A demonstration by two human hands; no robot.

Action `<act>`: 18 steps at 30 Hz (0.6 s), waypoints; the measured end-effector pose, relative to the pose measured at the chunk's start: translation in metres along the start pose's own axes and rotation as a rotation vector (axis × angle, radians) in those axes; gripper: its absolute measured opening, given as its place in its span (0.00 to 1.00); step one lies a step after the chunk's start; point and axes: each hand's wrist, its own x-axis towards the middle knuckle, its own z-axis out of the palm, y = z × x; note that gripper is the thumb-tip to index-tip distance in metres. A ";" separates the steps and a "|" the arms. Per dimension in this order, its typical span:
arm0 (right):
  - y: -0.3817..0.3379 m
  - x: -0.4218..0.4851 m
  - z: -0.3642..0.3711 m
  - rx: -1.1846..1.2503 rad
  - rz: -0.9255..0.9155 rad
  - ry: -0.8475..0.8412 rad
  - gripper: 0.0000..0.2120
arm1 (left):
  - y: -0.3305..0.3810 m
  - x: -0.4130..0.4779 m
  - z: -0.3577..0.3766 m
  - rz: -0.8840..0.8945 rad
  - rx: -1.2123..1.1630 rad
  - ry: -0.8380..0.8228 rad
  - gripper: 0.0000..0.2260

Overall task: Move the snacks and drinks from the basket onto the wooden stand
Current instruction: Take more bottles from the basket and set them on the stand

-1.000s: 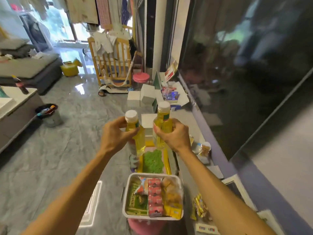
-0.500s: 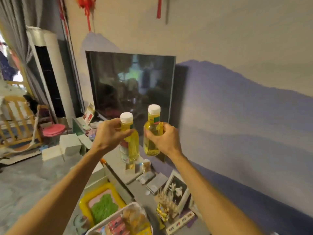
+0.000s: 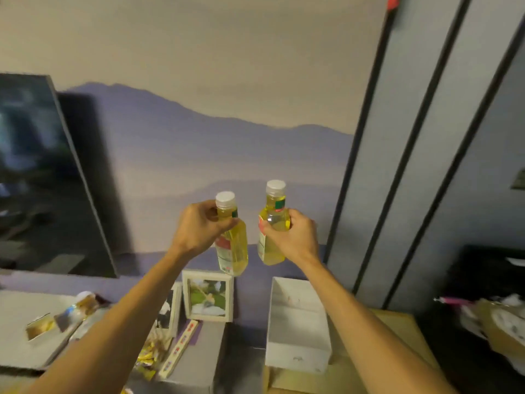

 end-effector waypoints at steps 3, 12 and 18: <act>0.046 0.000 -0.083 -0.020 0.052 0.077 0.20 | 0.034 0.008 0.078 0.030 -0.035 -0.096 0.13; 0.168 -0.014 -0.282 -0.102 0.158 0.200 0.19 | 0.128 -0.004 0.282 0.069 -0.146 -0.233 0.15; 0.212 -0.005 -0.320 -0.094 0.175 0.178 0.16 | 0.147 0.000 0.364 0.054 -0.153 -0.282 0.18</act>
